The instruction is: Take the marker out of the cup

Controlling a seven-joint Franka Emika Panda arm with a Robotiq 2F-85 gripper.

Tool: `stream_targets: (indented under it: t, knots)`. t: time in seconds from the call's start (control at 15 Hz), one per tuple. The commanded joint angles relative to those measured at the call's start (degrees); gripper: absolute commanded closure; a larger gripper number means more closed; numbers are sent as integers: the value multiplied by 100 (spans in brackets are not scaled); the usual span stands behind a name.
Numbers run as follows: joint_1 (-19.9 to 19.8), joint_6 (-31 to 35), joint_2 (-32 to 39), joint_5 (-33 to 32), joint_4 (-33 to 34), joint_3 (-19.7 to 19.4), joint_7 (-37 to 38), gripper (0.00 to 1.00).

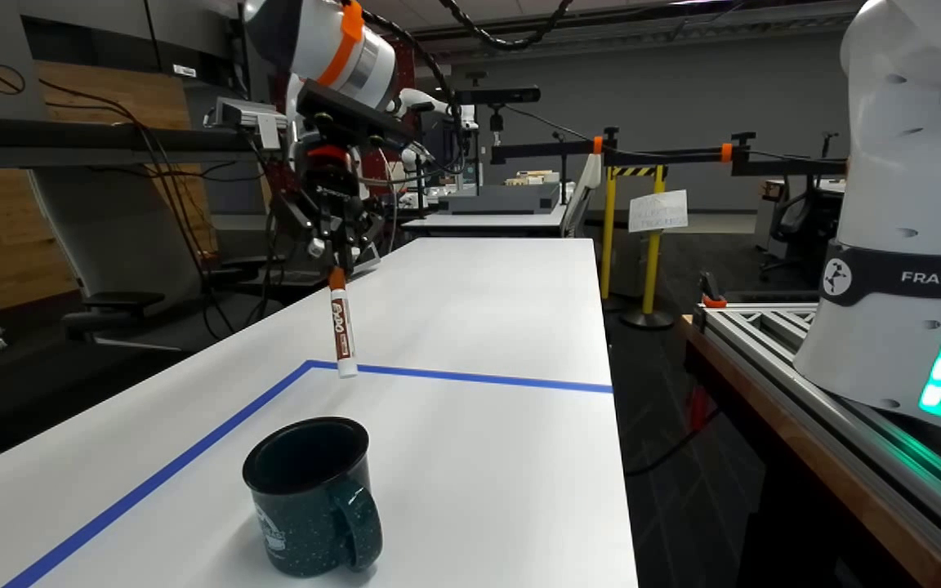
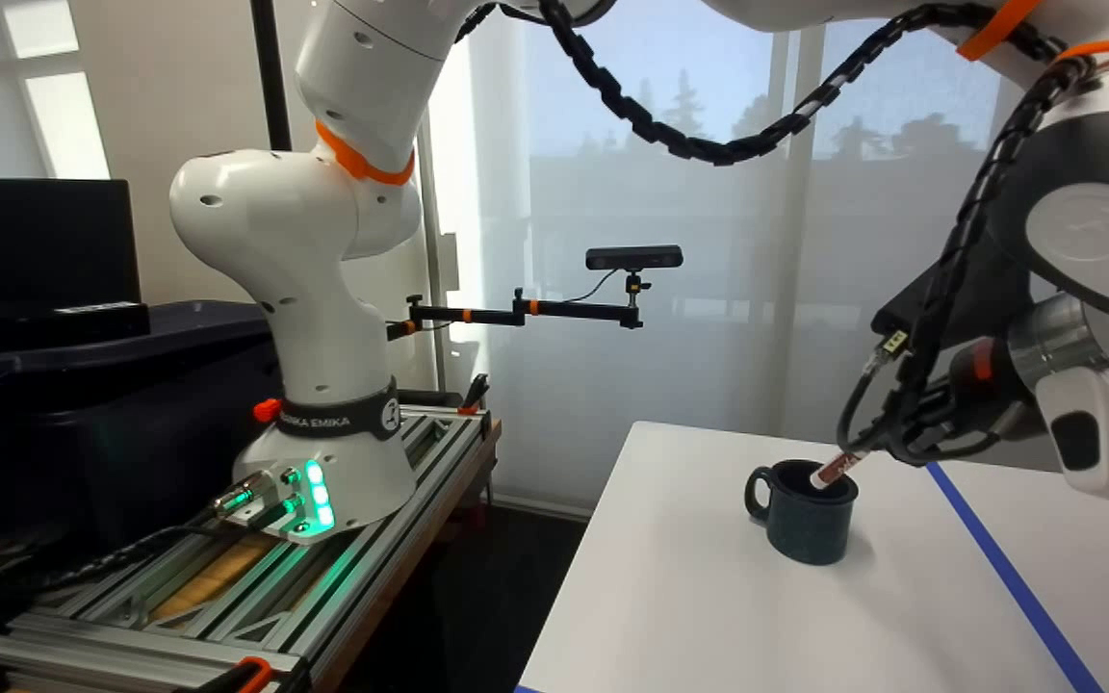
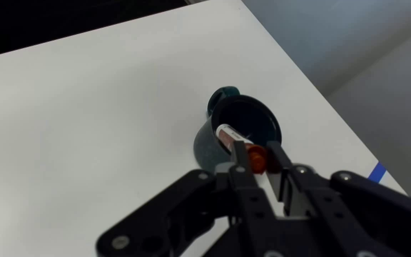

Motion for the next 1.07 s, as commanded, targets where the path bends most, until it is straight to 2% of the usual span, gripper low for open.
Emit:
stream_targets:
  t: [0.0,0.6,1.0]
  knots:
    - [-173,-192,398,85,400,-184,81,95]
    - [-229,-245,1652,-154,1114,-259,299,95]
    - [-242,-254,2231,-356,1654,-297,612,95]
